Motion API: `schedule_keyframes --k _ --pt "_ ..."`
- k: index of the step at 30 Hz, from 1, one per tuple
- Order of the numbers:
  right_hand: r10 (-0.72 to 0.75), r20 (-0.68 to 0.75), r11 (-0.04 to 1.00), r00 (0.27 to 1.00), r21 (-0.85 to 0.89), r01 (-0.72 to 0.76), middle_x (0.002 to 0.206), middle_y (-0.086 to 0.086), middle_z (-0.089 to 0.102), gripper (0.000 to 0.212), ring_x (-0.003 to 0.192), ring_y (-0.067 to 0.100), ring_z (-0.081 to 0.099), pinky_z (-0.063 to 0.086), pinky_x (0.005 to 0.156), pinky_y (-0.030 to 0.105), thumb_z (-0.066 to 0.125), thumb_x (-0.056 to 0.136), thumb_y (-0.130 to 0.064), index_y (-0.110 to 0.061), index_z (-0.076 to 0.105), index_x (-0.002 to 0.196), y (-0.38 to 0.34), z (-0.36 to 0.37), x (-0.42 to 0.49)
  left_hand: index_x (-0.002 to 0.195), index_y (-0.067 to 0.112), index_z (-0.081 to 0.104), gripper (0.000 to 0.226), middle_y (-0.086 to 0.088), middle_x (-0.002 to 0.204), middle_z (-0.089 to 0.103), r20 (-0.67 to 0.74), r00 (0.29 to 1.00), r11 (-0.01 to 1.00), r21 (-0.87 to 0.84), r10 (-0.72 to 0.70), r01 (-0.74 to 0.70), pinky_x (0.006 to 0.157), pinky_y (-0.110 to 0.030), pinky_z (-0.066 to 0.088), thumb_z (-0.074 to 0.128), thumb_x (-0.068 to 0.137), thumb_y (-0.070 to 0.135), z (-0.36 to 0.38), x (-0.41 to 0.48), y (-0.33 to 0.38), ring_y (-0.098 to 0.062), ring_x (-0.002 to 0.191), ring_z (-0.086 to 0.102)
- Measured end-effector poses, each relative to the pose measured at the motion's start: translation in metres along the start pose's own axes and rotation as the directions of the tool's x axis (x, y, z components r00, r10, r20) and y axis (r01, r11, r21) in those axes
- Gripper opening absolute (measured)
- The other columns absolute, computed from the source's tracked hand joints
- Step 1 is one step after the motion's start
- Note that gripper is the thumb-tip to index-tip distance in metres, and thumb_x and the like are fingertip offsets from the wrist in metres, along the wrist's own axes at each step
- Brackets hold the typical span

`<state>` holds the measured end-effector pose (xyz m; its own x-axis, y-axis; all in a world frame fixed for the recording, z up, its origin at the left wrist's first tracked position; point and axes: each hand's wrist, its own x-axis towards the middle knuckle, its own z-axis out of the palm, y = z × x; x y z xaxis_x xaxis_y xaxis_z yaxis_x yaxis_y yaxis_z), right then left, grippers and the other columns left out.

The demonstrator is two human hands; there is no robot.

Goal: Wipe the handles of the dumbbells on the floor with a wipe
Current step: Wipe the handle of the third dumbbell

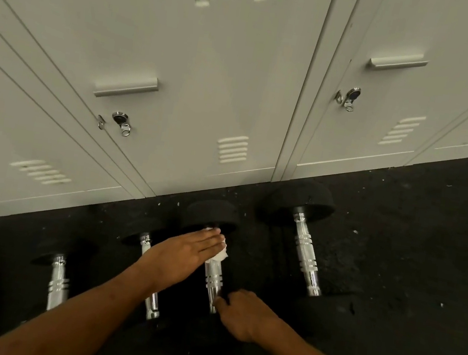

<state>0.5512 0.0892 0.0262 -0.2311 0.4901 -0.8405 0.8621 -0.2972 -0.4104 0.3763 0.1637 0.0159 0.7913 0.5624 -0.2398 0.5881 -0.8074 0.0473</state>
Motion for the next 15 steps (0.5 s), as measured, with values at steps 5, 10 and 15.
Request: schedule_keyframes --k 5,10,15 --pt "0.051 0.002 0.989 0.999 0.139 -0.05 0.106 0.014 0.063 0.046 0.09 0.023 0.059 0.041 0.074 0.029 0.032 0.099 -0.041 -0.008 0.064 0.092 0.003 0.005 0.005 0.148 0.015 0.031 0.076 -0.004 0.157 0.026 -0.055 0.997 0.996 -0.078 -0.05 0.045 0.118 -0.034 0.017 0.06 0.082 -0.004 0.011 -0.001 0.011 -0.016 0.145 0.014" --pt "0.055 -0.036 0.975 0.998 0.218 -0.046 0.078 0.0 0.051 0.04 0.069 0.013 0.049 0.037 0.061 0.025 0.035 0.097 -0.041 -0.023 0.046 0.064 0.005 0.006 0.003 0.13 0.02 0.059 0.081 0.001 0.139 0.055 -0.081 0.997 0.983 -0.186 -0.012 -0.003 0.102 -0.029 0.046 0.083 0.056 -0.001 0.017 -0.013 0.031 -0.014 0.134 0.043" --pt "0.031 -0.072 0.98 0.997 0.199 -0.016 0.096 0.006 0.051 0.033 0.089 0.019 0.047 0.034 0.077 0.025 0.032 0.101 -0.035 -0.019 0.054 0.083 0.007 0.009 0.001 0.128 0.027 0.061 0.076 0.008 0.138 0.055 -0.055 0.995 0.973 -0.215 0.078 -0.088 0.104 -0.02 0.034 0.088 0.059 0.015 0.016 -0.028 0.047 -0.006 0.133 0.042"
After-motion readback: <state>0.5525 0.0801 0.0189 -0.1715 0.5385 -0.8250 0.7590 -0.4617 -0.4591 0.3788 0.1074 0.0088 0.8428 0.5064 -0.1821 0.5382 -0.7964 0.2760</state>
